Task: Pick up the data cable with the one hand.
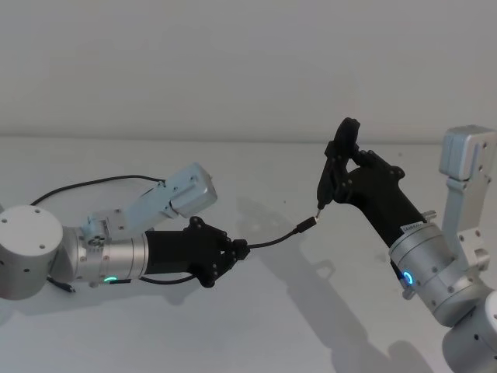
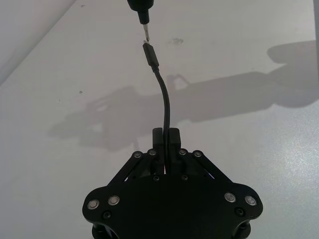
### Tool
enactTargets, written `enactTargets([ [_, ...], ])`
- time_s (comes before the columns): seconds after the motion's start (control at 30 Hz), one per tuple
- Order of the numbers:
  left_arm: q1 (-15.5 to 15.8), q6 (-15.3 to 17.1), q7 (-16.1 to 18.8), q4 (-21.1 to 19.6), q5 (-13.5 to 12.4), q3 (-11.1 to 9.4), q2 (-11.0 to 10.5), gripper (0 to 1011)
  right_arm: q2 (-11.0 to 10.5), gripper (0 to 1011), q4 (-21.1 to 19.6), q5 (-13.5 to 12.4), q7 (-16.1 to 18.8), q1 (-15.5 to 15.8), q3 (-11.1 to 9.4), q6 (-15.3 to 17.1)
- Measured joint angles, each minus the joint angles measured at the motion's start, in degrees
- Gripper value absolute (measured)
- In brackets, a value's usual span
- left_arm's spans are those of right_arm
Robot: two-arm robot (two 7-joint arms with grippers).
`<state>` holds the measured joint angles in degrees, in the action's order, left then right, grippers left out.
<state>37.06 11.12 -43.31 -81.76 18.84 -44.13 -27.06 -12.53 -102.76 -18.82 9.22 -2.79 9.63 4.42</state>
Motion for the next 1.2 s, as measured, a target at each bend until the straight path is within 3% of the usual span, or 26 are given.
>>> enactTargets([
  [1.2,0.0,0.0,0.0,0.0,0.0,0.0,0.0,67,0.7,275,1.6,1.0,0.4,-1.1,-0.2,0.0],
])
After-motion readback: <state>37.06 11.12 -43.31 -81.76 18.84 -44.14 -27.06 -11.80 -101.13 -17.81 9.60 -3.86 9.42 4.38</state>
